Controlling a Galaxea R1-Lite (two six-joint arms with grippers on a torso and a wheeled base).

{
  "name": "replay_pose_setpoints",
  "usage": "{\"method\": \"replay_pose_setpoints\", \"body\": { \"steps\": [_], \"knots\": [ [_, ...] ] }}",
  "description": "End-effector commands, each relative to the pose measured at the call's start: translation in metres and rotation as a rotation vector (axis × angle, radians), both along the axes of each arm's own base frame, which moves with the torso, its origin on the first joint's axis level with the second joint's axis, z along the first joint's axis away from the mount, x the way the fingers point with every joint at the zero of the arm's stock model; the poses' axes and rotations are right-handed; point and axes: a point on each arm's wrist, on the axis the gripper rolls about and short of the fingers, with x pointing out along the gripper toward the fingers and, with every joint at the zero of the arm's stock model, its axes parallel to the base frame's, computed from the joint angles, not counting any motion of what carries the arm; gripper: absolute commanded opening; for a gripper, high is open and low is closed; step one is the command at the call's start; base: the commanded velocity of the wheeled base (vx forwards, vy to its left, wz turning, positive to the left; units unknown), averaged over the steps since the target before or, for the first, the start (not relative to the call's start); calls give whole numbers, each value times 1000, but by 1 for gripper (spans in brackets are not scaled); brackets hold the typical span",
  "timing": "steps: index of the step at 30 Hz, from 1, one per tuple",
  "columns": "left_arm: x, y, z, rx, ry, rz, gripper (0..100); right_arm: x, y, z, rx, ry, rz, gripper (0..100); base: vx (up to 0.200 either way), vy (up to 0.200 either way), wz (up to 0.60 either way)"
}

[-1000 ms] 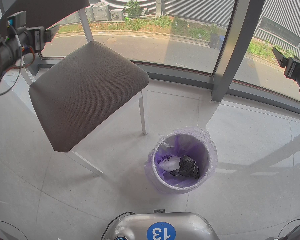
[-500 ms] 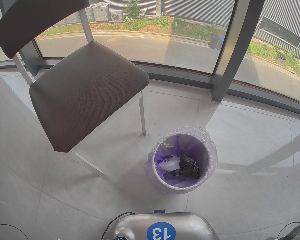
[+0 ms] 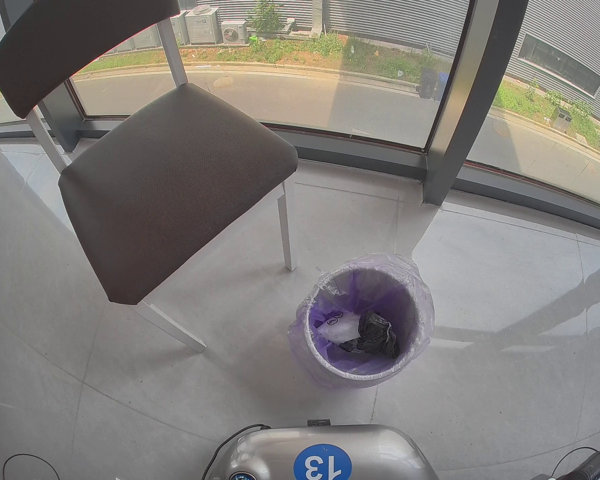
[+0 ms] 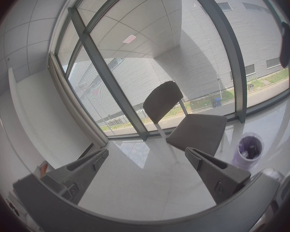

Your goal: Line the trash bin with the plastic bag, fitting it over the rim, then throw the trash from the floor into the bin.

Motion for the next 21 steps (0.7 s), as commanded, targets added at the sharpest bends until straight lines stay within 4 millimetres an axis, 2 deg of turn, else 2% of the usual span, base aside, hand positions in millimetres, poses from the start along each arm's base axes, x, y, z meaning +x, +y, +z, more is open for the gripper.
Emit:
{"method": "replay_pose_setpoints", "body": {
  "steps": [1,7,13,21],
  "knots": [
    [-77,4,-54,-21,-168,38,100,-66,0,-43,-4,-141,-6,100,0,0,0],
    [-94,6,-73,-69,-103,26,100,-78,1,-41,4,-153,34,100,0,0,0],
    [-92,6,-76,-111,-79,18,100,-79,3,-41,-19,-148,99,100,0,0,0],
    [-93,2,-80,-99,-52,-16,100,-80,3,-42,-22,-141,103,100,0,0,0]
  ]
}}
